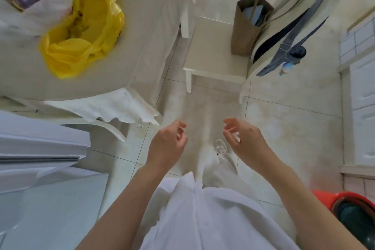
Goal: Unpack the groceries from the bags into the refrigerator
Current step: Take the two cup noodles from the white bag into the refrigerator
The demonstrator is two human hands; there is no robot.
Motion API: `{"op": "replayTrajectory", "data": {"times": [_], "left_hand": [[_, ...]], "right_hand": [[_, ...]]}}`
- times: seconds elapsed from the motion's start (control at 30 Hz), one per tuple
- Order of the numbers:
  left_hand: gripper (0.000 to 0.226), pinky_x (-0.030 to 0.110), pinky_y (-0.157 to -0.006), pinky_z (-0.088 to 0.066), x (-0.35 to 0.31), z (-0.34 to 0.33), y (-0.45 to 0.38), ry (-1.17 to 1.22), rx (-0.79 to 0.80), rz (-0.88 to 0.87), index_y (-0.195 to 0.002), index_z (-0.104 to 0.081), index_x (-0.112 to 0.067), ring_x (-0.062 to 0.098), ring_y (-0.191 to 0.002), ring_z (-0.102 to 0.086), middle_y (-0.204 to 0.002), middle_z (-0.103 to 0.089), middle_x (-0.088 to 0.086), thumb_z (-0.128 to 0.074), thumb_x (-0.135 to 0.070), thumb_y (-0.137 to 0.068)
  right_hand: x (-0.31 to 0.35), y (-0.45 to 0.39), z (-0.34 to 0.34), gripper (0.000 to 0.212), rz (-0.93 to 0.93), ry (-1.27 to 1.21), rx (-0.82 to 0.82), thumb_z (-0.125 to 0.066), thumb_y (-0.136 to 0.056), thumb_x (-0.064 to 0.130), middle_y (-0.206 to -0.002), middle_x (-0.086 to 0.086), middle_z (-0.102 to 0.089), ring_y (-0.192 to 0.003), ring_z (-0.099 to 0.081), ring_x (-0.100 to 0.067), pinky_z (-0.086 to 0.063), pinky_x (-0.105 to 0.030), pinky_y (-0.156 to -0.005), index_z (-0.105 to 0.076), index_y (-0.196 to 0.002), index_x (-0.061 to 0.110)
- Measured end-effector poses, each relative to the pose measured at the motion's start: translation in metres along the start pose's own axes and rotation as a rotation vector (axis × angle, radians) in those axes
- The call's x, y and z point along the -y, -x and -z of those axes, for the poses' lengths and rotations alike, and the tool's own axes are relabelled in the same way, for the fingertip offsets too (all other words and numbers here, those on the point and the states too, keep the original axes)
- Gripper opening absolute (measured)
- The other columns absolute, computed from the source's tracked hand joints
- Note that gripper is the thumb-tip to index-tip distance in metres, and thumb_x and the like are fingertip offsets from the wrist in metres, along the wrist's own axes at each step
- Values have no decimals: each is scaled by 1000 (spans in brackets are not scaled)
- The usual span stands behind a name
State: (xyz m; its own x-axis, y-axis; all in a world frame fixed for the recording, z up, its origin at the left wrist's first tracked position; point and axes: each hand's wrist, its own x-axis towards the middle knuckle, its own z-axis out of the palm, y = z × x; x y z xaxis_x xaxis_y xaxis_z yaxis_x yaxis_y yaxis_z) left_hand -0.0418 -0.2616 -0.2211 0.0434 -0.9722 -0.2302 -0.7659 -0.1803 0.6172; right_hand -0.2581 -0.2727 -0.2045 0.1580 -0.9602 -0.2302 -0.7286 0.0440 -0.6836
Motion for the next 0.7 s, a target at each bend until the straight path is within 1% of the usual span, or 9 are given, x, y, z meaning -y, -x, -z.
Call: {"op": "replayTrajectory", "data": {"times": [0.13, 0.23, 0.33, 0.4, 0.47, 0.57, 0.63, 0.7], "left_hand": [[20, 36, -71, -54, -23, -6, -45, 38, -125, 145, -107, -63, -21, 13, -74, -65, -81, -67, -9, -57, -15, -89], [19, 37, -74, -56, -46, -7, -70, 138, -227, 257, -107, -62, -22, 12, -77, -66, -83, -69, -7, -55, -15, -91], [18, 38, -74, -56, -62, -8, -87, 197, -317, 354, -107, -63, -23, 11, -78, -65, -83, -69, -5, -53, -17, -93], [18, 37, -74, -56, -62, -7, -93, 205, -361, 429, -108, -62, -25, 10, -79, -65, -82, -68, -7, -53, -20, -93], [17, 38, -72, -56, -57, -3, -98, 224, -411, 504, -107, -62, -27, 11, -79, -65, -81, -67, -7, -53, -21, -94], [16, 38, -69, -56, -43, 7, -108, 238, -493, 601, -105, -62, -27, 12, -77, -64, -76, -67, -3, -53, -20, -94], [15, 37, -69, -56, -30, 17, -118, 240, -556, 649, -103, -63, -26, 14, -76, -64, -75, -67, -2, -54, -19, -93], [14, 37, -70, -55, -14, 30, -132, 243, -606, 684, -104, -63, -25, 14, -76, -64, -79, -68, -3, -55, -19, -93]], "right_hand": [[-10, -58, 35, 29, 114, 86, 161, -54, -95, 24, -103, 9, -60, -95, -59, -7, -49, -25, -87, -55, -123, 18], [-10, -107, 66, 30, 194, 147, 260, -52, -96, 26, -105, 11, -58, -97, -57, -7, -48, -23, -90, -53, -126, 19], [-8, -162, 81, 28, 287, 210, 295, -54, -95, 27, -101, 11, -56, -96, -59, -11, -48, -25, -85, -55, -122, 19], [-3, -197, 83, 28, 334, 228, 295, -56, -93, 28, -100, 10, -58, -96, -60, -15, -46, -28, -83, -56, -120, 19], [7, -226, 80, 29, 381, 238, 323, -55, -93, 29, -101, 10, -58, -95, -58, -13, -43, -26, -83, -56, -120, 18], [27, -266, 70, 28, 424, 214, 380, -56, -93, 24, -100, 8, -57, -93, -57, -11, -38, -21, -81, -56, -120, 16], [44, -291, 59, 27, 450, 202, 415, -57, -92, 23, -103, 5, -60, -94, -59, -13, -39, -23, -80, -56, -119, 16], [65, -315, 46, 27, 489, 193, 437, -57, -92, 24, -105, 3, -61, -96, -60, -15, -43, -27, -81, -56, -118, 17]]}}
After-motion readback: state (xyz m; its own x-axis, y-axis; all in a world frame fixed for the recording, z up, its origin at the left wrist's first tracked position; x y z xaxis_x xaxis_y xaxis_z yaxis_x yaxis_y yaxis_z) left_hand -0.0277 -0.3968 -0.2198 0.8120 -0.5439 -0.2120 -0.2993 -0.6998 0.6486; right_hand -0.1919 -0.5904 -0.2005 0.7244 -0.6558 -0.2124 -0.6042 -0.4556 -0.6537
